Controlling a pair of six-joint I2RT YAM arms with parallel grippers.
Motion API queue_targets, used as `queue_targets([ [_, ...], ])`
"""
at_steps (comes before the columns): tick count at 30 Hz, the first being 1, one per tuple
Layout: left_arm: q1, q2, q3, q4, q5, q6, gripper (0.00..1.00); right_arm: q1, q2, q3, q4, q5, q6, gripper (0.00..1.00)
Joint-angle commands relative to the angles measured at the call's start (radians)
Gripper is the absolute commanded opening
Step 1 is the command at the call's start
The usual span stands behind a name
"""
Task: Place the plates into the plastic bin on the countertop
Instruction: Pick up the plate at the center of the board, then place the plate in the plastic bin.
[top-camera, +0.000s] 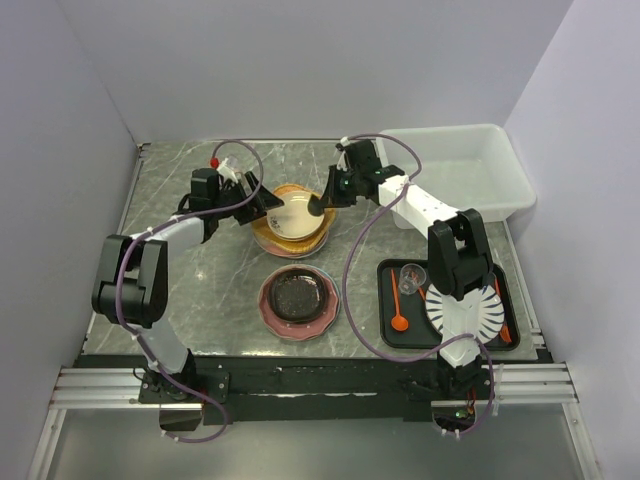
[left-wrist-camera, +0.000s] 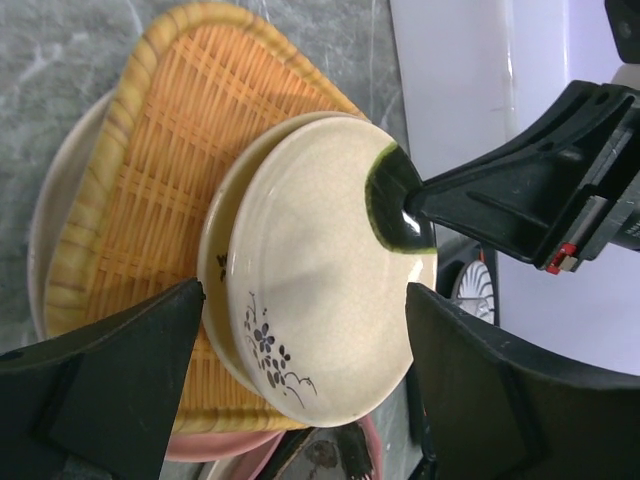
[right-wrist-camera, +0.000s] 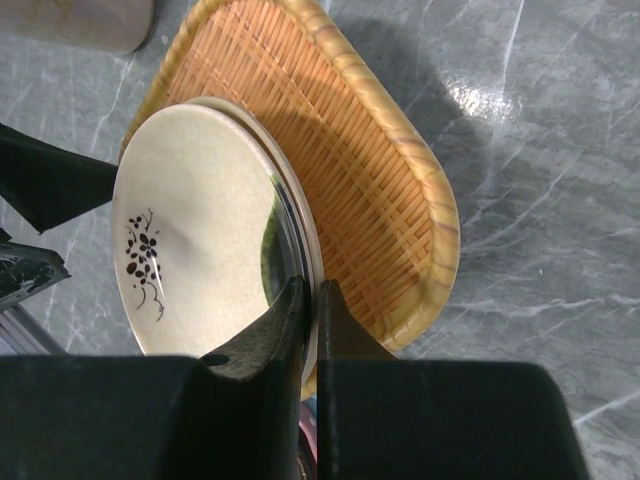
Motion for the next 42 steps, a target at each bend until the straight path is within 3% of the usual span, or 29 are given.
queue_targets([
  [1,-0.006,-0.003,-0.012,0.098,0.060,-0.027,0.86,-0.006,-0.083,0.000,0.070,-0.043,0.022,0.00],
  [10,-0.042,0.000,-0.009,0.113,0.093,-0.031,0.81,-0.009,-0.080,-0.009,0.088,-0.059,0.035,0.00],
  [16,-0.066,0.049,0.000,0.130,0.124,-0.035,0.71,-0.011,-0.084,-0.023,0.114,-0.076,0.050,0.00],
  [21,-0.066,0.083,0.008,0.141,0.162,-0.046,0.47,-0.017,-0.104,-0.061,0.162,-0.109,0.065,0.00],
  [25,-0.068,0.086,0.016,0.139,0.169,-0.047,0.08,-0.020,-0.100,-0.059,0.165,-0.128,0.064,0.00],
  [28,-0.068,0.072,0.020,0.127,0.153,-0.040,0.01,-0.023,-0.101,-0.068,0.166,-0.126,0.061,0.04],
  [29,-0.066,0.066,0.020,0.118,0.149,-0.038,0.01,-0.023,-0.104,-0.075,0.173,-0.123,0.062,0.07],
  [30,-0.066,0.060,0.023,0.110,0.140,-0.035,0.01,-0.023,-0.110,-0.087,0.176,-0.123,0.065,0.19],
  [32,-0.066,0.043,0.026,0.081,0.113,-0.021,0.01,-0.028,-0.122,-0.099,0.188,-0.122,0.067,0.30],
  [33,-0.068,0.038,0.028,0.075,0.106,-0.017,0.01,-0.031,-0.126,-0.105,0.191,-0.117,0.068,0.43],
  [36,-0.066,0.027,0.031,0.067,0.097,-0.014,0.01,-0.035,-0.138,-0.111,0.200,-0.116,0.070,0.62],
  [39,-0.066,0.021,0.031,0.067,0.095,-0.014,0.01,-0.040,-0.149,-0.121,0.208,-0.108,0.075,0.76],
  [42,-0.066,0.015,0.028,0.067,0.084,-0.012,0.01,-0.048,-0.159,-0.133,0.217,-0.097,0.078,0.81],
])
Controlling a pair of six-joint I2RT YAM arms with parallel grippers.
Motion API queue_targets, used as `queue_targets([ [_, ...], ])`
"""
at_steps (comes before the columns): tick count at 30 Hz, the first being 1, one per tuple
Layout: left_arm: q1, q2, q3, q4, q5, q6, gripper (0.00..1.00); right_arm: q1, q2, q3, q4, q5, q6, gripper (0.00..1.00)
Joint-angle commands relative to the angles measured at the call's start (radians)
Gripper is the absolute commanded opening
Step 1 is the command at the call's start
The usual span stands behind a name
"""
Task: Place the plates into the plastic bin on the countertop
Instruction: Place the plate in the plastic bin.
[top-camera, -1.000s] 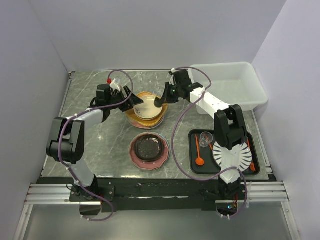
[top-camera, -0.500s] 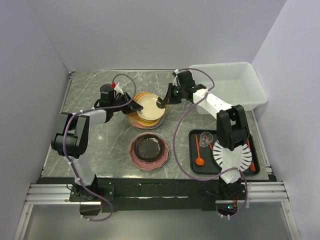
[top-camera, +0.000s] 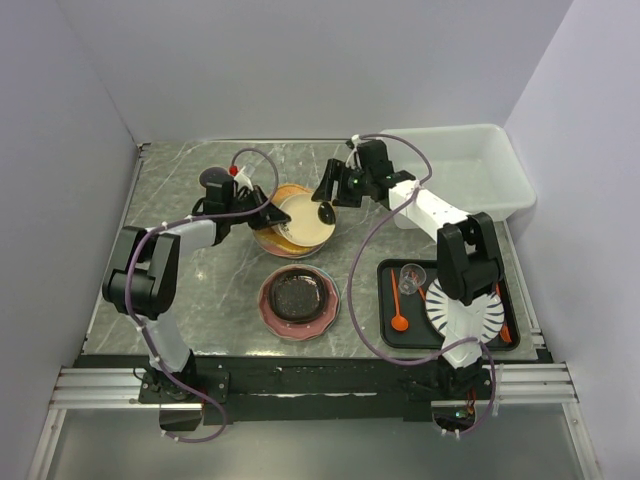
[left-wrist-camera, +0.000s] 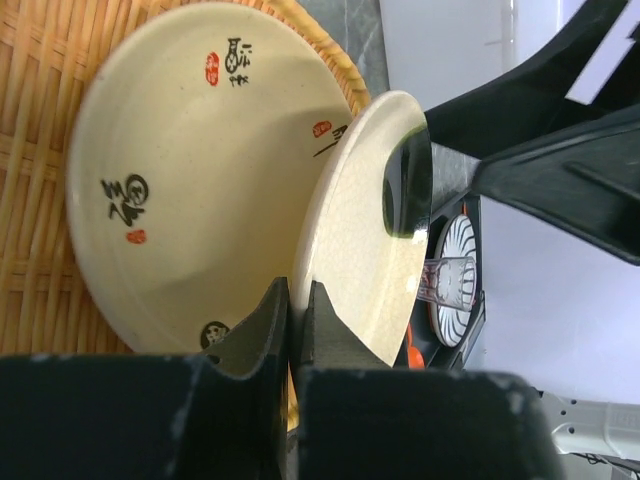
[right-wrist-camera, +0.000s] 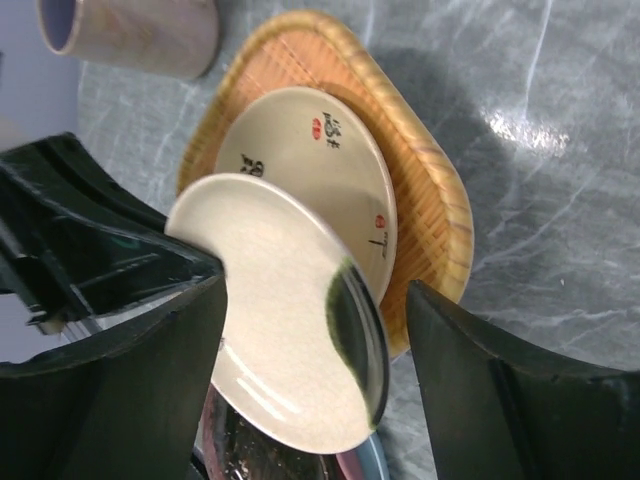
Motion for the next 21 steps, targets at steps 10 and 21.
queue_targets([
  [10,0.017,-0.118,-0.003,0.075,0.010,-0.007,0.01,-0.047,-0.113,-0.070,0.143,-0.087,0.043,0.82],
  [21,0.058,-0.089,-0.072,0.321,0.133,-0.162,0.01,-0.052,-0.144,-0.173,0.349,-0.279,0.117,0.79],
])
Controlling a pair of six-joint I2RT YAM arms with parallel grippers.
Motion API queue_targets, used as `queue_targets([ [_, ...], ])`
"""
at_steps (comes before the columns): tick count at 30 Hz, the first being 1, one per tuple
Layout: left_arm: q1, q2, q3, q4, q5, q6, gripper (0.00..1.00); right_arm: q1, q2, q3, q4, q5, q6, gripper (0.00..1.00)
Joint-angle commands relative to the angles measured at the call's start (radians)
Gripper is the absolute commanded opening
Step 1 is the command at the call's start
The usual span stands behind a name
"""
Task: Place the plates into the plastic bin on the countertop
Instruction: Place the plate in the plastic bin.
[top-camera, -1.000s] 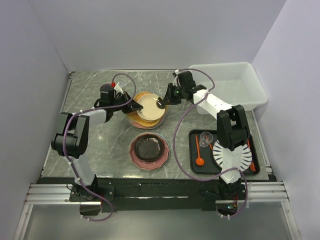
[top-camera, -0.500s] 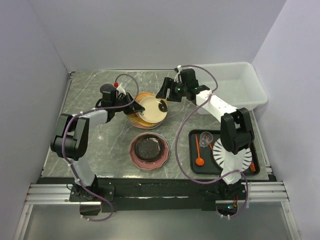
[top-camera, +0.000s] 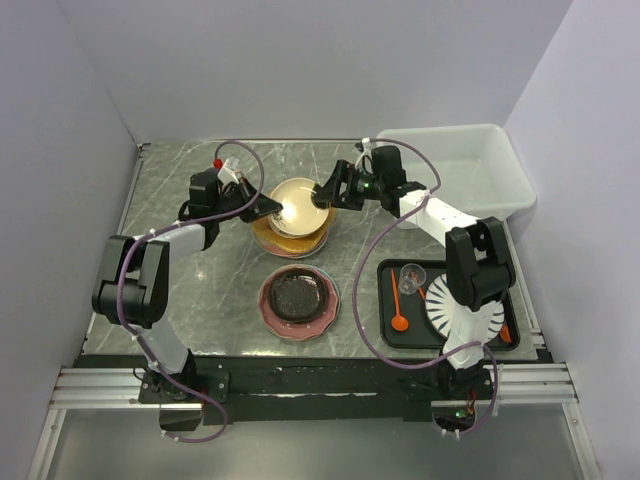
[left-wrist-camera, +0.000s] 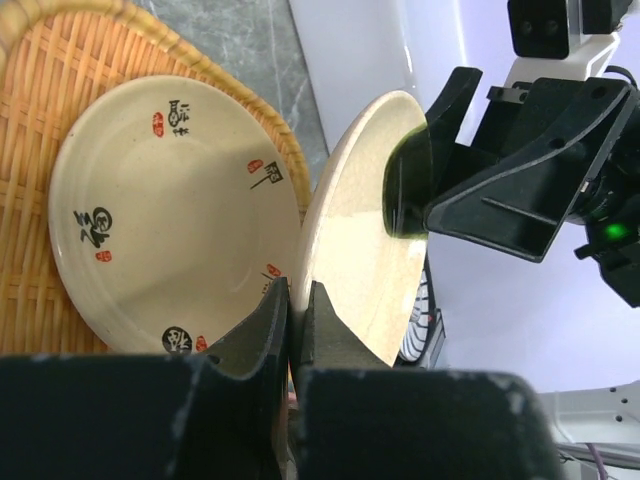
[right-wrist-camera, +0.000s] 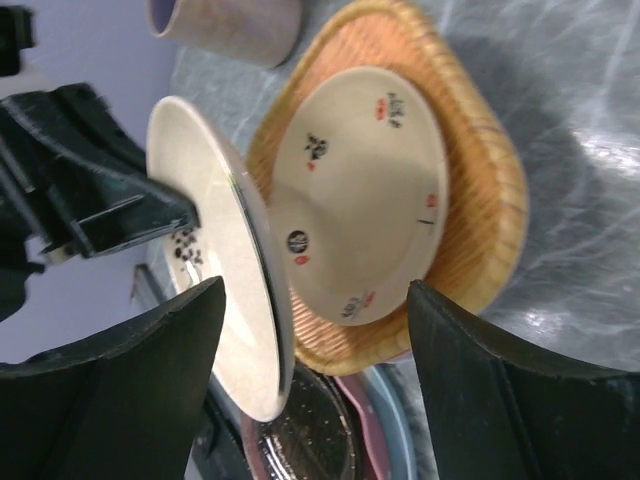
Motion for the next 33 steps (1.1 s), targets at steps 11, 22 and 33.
queue_targets([
  [11,0.001,-0.011,-0.014,0.158,0.067,-0.075,0.01,0.002,-0.035,-0.007,0.188,-0.186,0.080,0.43],
  [22,0.001,-0.029,-0.017,0.129,0.050,-0.052,0.01,0.008,-0.035,-0.004,0.179,-0.199,0.075,0.00],
  [33,0.001,-0.066,-0.014,0.043,-0.004,0.014,0.44,0.009,-0.050,-0.004,0.168,-0.192,0.071,0.00],
])
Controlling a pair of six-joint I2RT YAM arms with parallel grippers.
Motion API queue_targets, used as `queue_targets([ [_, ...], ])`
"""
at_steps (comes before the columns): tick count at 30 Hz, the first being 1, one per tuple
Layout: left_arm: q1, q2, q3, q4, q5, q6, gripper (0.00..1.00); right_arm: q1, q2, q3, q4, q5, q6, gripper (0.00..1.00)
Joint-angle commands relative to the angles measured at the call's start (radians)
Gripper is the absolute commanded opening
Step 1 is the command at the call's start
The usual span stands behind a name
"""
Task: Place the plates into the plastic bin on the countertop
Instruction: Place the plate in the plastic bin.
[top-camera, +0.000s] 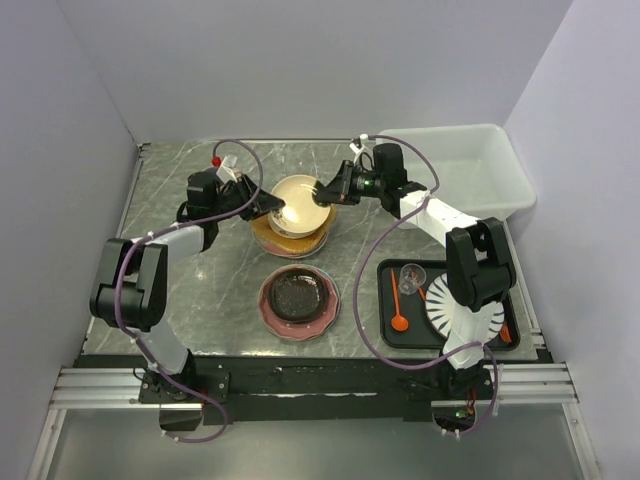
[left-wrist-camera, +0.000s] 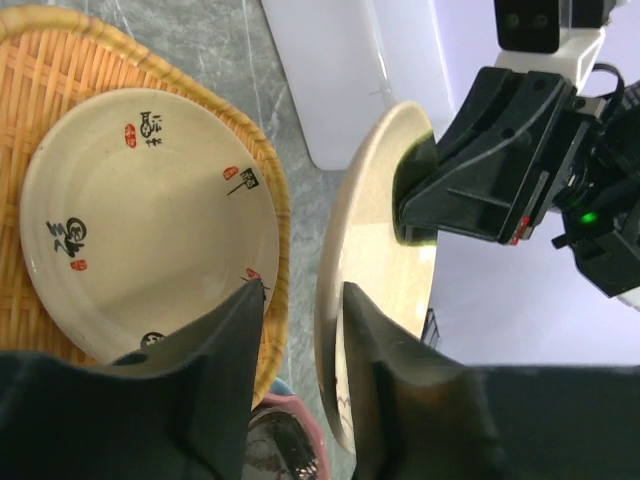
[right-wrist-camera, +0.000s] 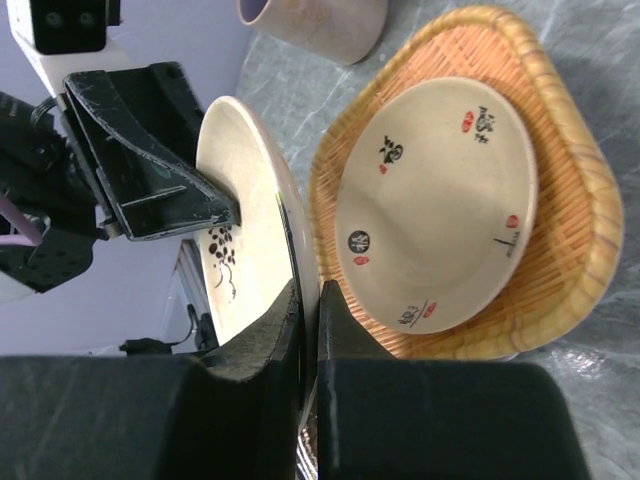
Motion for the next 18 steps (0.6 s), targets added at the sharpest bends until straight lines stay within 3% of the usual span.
queue_targets([
  [1,-0.002,-0.048,0.005,-0.032,-0.030,0.052,0.48,0.009,-0.046,0.009,0.053,-0.057,0.025,0.00],
  [3,-0.002,-0.053,0.007,-0.045,-0.041,0.062,0.61,0.010,-0.047,0.007,0.056,-0.054,0.028,0.00],
  [9,-0.002,-0.095,-0.001,-0.101,-0.099,0.104,0.84,0.010,-0.055,0.003,0.048,-0.049,0.024,0.00],
  [15,-0.002,-0.145,-0.004,-0.149,-0.148,0.138,0.99,0.010,-0.057,0.007,0.039,-0.039,0.021,0.00],
  [18,-0.002,-0.160,-0.003,-0.160,-0.161,0.147,0.99,0.010,-0.055,0.010,0.031,-0.034,0.016,0.00],
])
